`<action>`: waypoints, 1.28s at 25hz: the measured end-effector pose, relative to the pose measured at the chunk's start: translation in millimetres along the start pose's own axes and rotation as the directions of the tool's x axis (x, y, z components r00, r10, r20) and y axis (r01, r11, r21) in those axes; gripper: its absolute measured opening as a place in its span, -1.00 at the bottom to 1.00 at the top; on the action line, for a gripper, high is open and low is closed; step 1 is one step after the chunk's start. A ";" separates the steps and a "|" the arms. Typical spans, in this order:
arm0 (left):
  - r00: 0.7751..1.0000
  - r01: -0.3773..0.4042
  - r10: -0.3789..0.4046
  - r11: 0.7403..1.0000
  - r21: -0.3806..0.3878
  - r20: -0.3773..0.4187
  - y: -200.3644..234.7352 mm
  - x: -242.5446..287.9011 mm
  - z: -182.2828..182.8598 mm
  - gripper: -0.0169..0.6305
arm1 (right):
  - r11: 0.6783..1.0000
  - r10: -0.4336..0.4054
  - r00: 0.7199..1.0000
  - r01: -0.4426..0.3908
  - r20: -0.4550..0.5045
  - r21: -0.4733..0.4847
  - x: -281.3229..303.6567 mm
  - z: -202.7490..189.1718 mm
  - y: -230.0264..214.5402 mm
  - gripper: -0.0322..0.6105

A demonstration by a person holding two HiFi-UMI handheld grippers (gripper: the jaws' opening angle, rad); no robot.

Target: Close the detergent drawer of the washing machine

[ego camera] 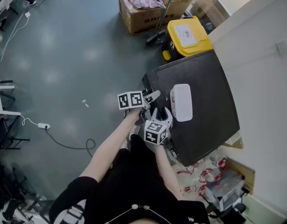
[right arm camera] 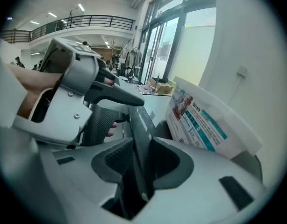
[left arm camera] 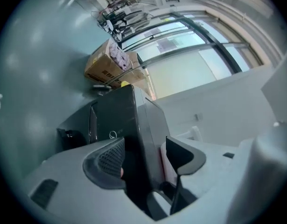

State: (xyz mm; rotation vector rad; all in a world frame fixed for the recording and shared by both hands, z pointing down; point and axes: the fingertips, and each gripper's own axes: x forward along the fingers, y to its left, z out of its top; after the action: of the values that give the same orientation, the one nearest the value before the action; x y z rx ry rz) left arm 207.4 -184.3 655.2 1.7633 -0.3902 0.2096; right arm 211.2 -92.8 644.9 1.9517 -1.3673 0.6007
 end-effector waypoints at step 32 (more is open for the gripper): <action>0.919 -0.170 -0.265 0.402 0.900 0.292 -189.4 -196.4 53.4 -0.92 | 0.849 0.404 0.605 -0.527 0.686 -0.035 -159.1 187.3 -4.0 -0.89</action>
State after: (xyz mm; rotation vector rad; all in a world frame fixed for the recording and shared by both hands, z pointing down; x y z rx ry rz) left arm 92.1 -171.7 402.5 2.9849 -0.5726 -0.0124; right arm 158.9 -131.0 407.8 2.0339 -2.4197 0.2179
